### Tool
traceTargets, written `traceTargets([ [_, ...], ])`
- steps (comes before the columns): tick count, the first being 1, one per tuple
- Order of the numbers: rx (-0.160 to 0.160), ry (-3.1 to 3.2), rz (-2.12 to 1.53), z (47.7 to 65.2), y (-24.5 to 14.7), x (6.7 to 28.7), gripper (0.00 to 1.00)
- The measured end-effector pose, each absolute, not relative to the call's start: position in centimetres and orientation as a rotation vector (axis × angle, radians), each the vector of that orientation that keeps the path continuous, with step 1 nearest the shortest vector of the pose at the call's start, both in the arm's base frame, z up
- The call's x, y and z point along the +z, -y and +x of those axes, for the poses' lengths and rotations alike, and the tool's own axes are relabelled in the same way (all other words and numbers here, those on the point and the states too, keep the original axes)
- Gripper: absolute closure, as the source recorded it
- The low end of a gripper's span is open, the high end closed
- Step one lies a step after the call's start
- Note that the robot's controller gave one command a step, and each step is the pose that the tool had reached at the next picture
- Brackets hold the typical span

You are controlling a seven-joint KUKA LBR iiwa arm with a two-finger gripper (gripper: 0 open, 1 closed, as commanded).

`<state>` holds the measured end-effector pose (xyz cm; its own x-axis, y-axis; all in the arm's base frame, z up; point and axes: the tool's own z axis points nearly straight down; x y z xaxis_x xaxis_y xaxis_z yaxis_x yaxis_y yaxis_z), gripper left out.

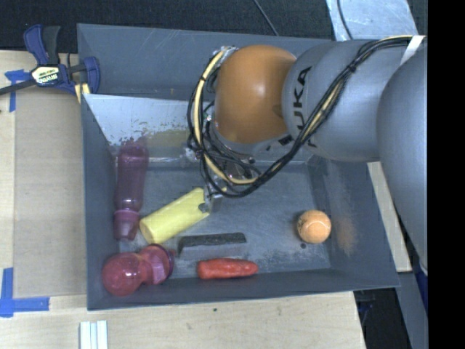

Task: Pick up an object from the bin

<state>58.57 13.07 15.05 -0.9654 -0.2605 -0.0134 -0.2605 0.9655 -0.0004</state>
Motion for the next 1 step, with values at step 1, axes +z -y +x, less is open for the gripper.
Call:
traceTargets([
  [1, 0.004, -3.06, -0.715, 56.38, -13.76, 9.93, 0.0],
])
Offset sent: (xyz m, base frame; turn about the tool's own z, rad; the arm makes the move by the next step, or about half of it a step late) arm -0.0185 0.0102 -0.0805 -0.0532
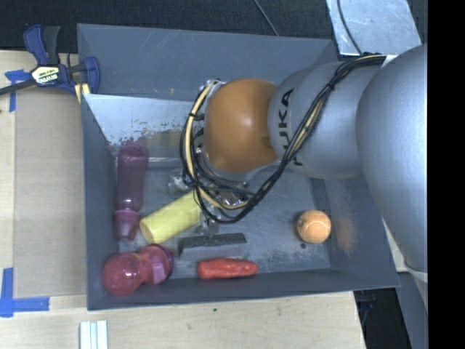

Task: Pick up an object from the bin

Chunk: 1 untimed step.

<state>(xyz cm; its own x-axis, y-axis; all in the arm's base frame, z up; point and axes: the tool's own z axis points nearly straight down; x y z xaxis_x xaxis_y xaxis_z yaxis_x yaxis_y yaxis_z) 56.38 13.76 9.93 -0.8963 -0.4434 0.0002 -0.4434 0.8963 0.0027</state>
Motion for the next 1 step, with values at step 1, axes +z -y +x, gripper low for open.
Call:
traceTargets([
  [1, -0.002, 3.117, 0.499, 56.75, -14.06, 6.98, 0.0],
])
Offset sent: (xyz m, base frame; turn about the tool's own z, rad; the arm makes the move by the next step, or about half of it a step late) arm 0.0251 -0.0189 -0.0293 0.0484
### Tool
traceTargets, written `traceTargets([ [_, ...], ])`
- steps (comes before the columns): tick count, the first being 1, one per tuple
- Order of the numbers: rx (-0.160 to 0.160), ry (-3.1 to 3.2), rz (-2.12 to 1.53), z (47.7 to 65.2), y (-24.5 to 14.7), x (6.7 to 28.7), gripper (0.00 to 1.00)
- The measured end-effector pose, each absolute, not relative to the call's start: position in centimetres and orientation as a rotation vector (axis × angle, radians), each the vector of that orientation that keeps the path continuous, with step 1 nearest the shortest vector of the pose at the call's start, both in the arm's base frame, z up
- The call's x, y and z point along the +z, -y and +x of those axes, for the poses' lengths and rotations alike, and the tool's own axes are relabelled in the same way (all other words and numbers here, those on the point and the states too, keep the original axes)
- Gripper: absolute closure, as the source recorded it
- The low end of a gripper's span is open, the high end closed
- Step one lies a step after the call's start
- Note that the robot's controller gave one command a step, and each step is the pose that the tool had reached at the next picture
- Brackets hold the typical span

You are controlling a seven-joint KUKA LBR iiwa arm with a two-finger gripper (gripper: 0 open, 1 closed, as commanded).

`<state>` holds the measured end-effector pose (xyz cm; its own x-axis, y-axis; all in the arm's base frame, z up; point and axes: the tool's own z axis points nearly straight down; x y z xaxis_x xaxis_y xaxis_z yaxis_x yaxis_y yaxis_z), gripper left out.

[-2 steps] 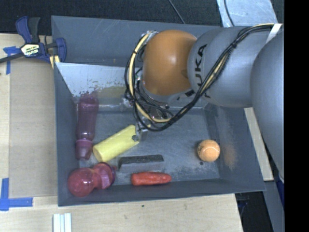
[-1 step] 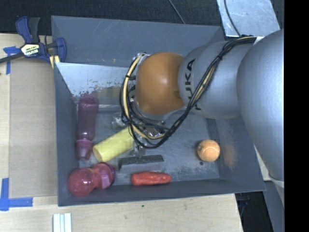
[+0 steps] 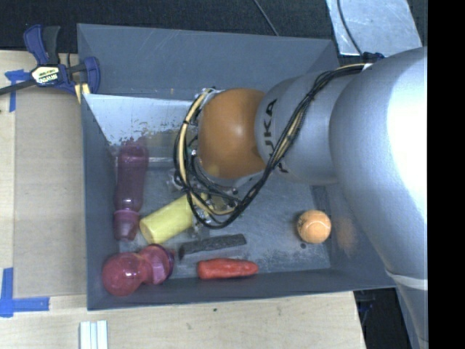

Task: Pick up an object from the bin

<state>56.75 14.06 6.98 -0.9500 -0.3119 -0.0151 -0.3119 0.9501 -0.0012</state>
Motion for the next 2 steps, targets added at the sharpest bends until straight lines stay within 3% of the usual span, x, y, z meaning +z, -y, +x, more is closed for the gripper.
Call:
traceTargets([
  [1, 0.001, -3.071, -0.637, 59.05, -11.72, 7.11, 1.0],
  [2, 0.001, -3.071, -0.637, 59.04, -11.72, 7.11, 1.0],
])
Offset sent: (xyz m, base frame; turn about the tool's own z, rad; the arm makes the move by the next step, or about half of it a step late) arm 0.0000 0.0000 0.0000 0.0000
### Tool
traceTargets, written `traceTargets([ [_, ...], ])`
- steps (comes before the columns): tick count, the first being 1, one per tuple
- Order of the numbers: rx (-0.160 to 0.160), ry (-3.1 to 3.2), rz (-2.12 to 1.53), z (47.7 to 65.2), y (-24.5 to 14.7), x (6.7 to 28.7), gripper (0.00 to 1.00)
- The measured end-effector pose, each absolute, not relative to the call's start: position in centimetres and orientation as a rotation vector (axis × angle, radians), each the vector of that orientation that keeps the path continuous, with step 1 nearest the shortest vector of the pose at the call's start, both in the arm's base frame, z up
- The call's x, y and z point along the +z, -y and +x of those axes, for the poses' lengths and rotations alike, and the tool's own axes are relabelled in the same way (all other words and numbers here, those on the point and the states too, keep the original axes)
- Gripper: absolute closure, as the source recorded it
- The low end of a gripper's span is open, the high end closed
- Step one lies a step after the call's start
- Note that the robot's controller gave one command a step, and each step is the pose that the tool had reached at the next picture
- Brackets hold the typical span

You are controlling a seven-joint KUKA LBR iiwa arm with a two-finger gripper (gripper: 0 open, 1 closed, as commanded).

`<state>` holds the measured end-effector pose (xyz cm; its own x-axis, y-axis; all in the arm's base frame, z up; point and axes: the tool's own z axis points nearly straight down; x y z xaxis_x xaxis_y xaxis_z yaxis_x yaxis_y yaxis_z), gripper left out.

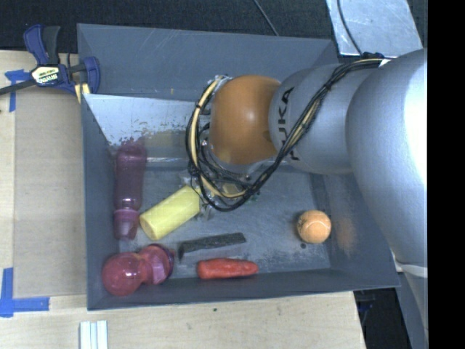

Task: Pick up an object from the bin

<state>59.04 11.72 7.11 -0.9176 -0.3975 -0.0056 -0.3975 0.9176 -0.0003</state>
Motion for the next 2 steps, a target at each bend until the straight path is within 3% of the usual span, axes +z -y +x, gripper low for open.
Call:
traceTargets([
  [1, 0.002, -3.075, -0.636, 58.9, -11.7, 8.0, 1.0],
  [2, 0.003, -3.076, -0.635, 58.9, -11.7, 11.4, 1.0],
])
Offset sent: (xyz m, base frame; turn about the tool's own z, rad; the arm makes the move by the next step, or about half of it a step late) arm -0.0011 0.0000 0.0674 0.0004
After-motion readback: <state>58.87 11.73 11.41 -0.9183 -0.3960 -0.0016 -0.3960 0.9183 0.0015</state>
